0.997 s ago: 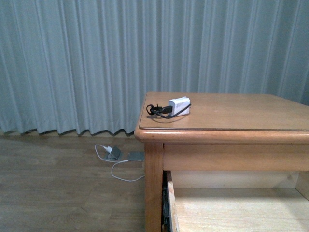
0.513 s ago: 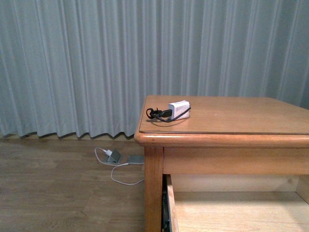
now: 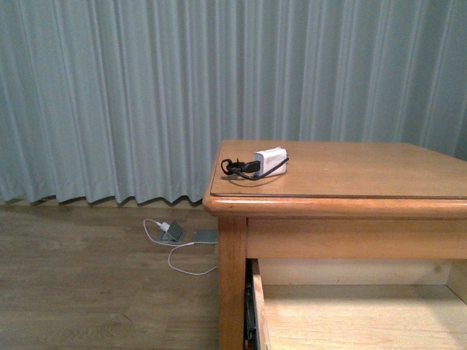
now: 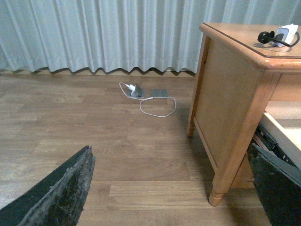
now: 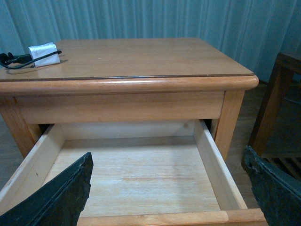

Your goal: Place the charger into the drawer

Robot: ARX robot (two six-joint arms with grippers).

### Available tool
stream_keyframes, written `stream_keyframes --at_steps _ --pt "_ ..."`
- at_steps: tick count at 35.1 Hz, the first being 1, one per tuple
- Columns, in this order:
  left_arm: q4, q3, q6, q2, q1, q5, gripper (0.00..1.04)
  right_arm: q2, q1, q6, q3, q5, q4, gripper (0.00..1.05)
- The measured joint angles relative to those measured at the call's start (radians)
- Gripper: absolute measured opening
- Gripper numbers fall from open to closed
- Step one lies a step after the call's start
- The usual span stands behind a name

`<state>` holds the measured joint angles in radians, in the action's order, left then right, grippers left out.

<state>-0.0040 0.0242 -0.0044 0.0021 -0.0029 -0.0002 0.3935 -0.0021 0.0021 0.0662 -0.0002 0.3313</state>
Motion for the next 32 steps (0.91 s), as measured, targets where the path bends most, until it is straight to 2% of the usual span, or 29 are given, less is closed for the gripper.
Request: stream_keyframes --at_steps 12,13,14,16,23,32 --pt "0.0 0.0 0.0 0.0 0.0 0.0 0.98 0.0 0.0 0.0 0.0 0.0 0.0 0.96" --pt "-0.013 0.003 0.007 0.009 0.006 0.021 0.98 0.0 0.0 0.0 0.0 0.0 0.0 0.96" --pt "-0.085 0.027 0.039 0.048 0.018 0.088 0.98 0.0 0.0 0.0 0.0 0.0 0.0 0.96" --pt "-0.105 0.047 0.08 0.172 0.013 0.126 0.98 0.0 0.0 0.0 0.0 0.0 0.0 0.96" --pt "0.105 0.173 0.158 0.536 -0.035 0.164 0.98 0.0 0.001 0.0 0.0 0.0 0.0 0.96" --pt "0.303 0.343 0.209 0.87 -0.097 0.164 0.98 0.0 0.001 0.0 0.0 0.0 0.0 0.96"
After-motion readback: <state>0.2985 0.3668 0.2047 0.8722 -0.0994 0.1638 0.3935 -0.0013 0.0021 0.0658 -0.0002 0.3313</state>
